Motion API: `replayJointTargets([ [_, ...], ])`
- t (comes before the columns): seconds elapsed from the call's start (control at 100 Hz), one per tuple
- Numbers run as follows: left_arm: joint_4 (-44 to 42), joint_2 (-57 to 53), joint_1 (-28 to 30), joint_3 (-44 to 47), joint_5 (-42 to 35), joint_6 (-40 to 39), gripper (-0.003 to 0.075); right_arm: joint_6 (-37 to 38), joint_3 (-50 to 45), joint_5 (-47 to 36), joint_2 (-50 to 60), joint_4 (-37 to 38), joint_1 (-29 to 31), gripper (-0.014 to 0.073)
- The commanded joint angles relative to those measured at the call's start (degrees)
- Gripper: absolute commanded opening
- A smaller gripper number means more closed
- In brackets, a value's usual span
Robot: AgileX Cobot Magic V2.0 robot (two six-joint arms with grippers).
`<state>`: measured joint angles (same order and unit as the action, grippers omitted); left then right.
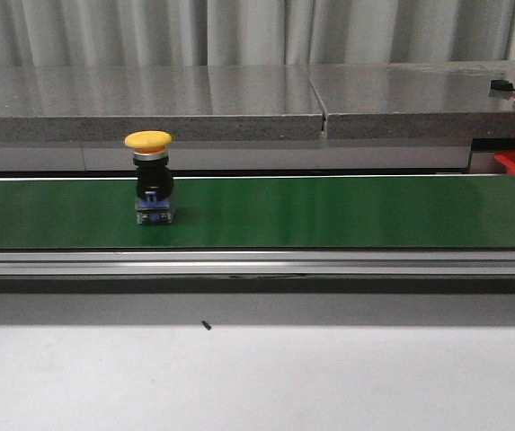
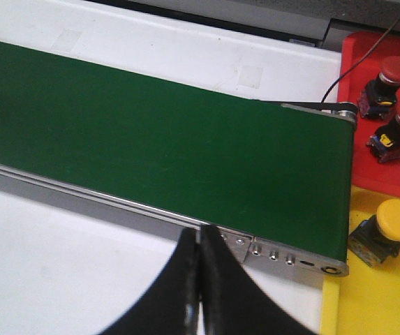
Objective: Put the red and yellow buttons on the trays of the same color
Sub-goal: 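Place the second yellow button on the belt behind the first, release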
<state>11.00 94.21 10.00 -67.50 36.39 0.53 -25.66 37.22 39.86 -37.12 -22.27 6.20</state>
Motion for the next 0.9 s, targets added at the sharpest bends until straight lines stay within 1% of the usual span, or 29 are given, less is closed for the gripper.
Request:
replayJointTargets([
  [0.0,0.5,-1.5,-0.5,-1.6,-2.6,-0.5,0.0108,-0.3,1.5,-3.1,0.2,-0.7,-0.1,-0.0069],
  [0.04,0.5,-1.5,-0.5,-1.6,-2.6,0.2,0.0134,-0.3,1.5,-3.1,0.2,-0.7,-0.1,-0.0069],
  [0.09,0.6,-1.6,-0.5,-1.6,-2.6,1.5,0.0193,-0.3,1.5,-3.1,0.2,-0.7,-0.1,-0.0069],
  [0.14,1.1,-1.6,-0.5,-1.6,-2.2,2.4,0.0281,-0.3,1.5,-3.1,0.2,-0.7,-0.1,-0.0069],
  [0.19,1.2,-1.6,-0.5,-1.6,-1.9,2.5,0.0406,-0.3,1.5,-3.1,0.2,-0.7,-0.1,-0.0069],
  [0.21,1.2,-1.6,-0.5,-1.6,-1.9,2.5,0.0438,-0.3,1.5,-3.1,0.2,-0.7,-0.1,-0.0069],
  [0.22,1.2,-1.6,-0.5,-1.6,-1.8,2.5,0.0468,-0.3,1.5,-3.1,0.2,-0.7,-0.1,-0.0069],
  [0.26,1.3,-1.6,-0.5,-1.6,-1.8,2.5,0.055,-0.3,1.5,-3.1,0.2,-0.7,-0.1,-0.0069],
  [0.33,1.5,-1.7,-0.5,-1.6,-1.8,2.5,0.0634,-0.3,1.5,-3.1,0.2,-0.7,-0.1,-0.0069],
  [0.37,1.5,-1.9,-0.6,-1.6,-1.8,2.8,0.0649,-0.3,1.5,-3.1,0.2,-0.7,-0.1,-0.0069],
  [0.5,3.1,-3.4,-1.6,-1.7,-2.4,5.1,0.0649,-0.3,1.5,-3.1,0.2,-0.7,-0.1,-0.0069],
  [0.74,4.1,-8.7,-4.7,-1.8,-6.1,5.2,0.0649,-0.3,1.5,-3.1,0.2,-0.7,-0.1,-0.0069],
  [0.89,4.1,-12.6,-5.6,-1.8,-6.1,5.4,0.0648,-0.3,1.5,-3.1,0.2,-0.7,-0.1,-0.0069],
])
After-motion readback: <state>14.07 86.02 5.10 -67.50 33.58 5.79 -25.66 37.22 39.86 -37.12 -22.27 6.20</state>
